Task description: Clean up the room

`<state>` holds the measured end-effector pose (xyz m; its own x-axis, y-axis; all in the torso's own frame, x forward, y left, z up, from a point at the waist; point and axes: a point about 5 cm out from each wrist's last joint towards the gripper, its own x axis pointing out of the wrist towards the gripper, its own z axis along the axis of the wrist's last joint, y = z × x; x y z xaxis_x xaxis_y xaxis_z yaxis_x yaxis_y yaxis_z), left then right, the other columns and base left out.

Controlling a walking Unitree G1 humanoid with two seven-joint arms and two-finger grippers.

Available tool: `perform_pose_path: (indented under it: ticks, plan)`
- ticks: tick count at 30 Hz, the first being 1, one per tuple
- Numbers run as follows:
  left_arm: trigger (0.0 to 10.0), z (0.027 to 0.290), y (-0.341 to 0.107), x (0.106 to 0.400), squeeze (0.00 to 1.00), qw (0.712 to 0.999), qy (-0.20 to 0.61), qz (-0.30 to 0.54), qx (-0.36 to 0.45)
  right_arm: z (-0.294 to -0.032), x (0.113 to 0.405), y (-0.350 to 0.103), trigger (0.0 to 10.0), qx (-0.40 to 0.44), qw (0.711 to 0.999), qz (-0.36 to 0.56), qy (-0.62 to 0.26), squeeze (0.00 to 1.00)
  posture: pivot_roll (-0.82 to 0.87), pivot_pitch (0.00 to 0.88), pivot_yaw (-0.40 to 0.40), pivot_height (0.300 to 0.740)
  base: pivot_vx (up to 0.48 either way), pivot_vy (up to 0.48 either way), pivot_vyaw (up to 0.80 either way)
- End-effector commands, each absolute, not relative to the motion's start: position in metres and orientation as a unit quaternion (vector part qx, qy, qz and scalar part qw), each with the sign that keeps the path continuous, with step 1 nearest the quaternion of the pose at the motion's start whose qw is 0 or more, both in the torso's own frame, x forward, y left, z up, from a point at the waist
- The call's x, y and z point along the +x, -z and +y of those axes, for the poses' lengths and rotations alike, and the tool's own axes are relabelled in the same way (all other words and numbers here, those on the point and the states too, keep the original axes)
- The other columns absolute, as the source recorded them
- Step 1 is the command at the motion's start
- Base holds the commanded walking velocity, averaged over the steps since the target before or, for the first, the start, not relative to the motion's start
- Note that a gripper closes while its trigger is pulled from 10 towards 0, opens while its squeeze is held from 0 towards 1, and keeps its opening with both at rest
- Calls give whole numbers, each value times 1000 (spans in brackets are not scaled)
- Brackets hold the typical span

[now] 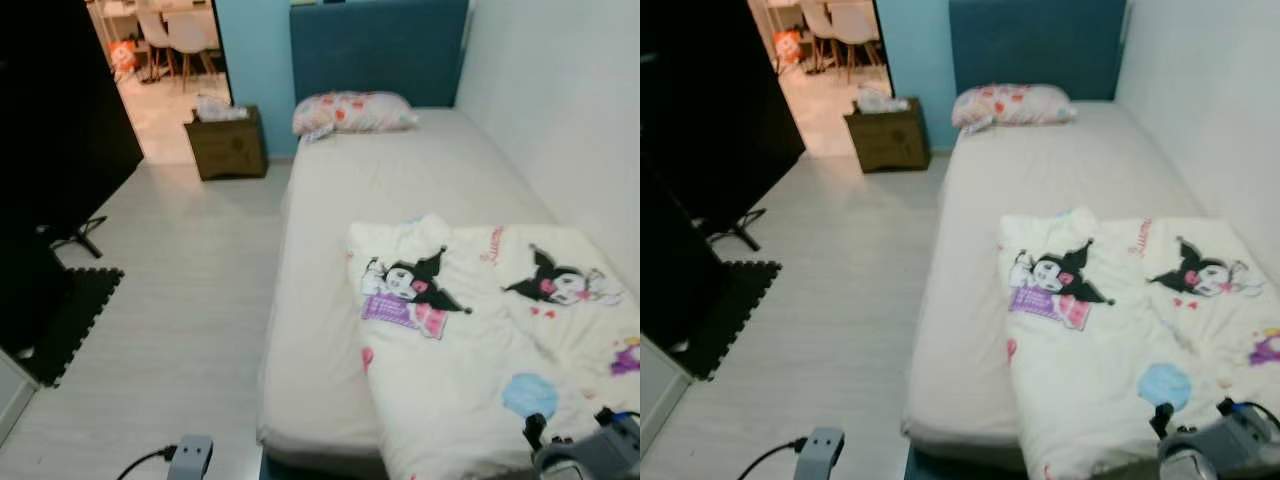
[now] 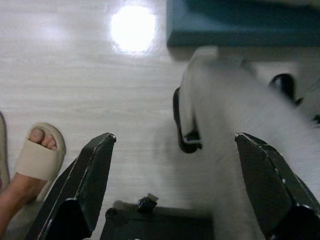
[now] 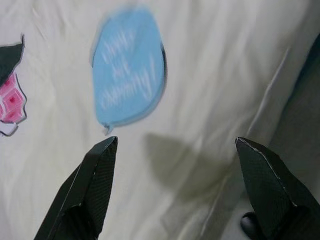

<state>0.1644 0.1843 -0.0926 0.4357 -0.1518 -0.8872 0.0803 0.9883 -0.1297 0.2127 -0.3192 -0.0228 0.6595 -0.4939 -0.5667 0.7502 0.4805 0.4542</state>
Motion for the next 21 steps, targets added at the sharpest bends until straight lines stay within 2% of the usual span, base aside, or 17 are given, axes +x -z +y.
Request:
perform_pose_path:
  ticks: [1, 14, 17, 21]
  plan:
    - [10000, 193, 92, 163, 0, 846, 61, 529, -29, -318, 211, 24, 10000, 364, 835, 173, 374, 0, -39, 41, 79, 606, 0, 0, 0]
    - [10000, 202, 93, 157, 0, 843, 62, 534, -27, -320, 207, 25, 10000, 375, 826, 158, 391, 0, -50, 53, 104, 606, 0, 0, 0]
    - [10000, 204, 92, 157, 0, 842, 63, 536, -25, -320, 211, 22, 10000, 389, 827, 138, 381, 0, -55, 51, 114, 606, 0, 0, 0]
    - [10000, 207, 91, 158, 0, 841, 67, 536, -23, -321, 221, 10, 10000, 435, 834, 61, 333, 0, -58, 50, 131, 606, 0, 0, 0]
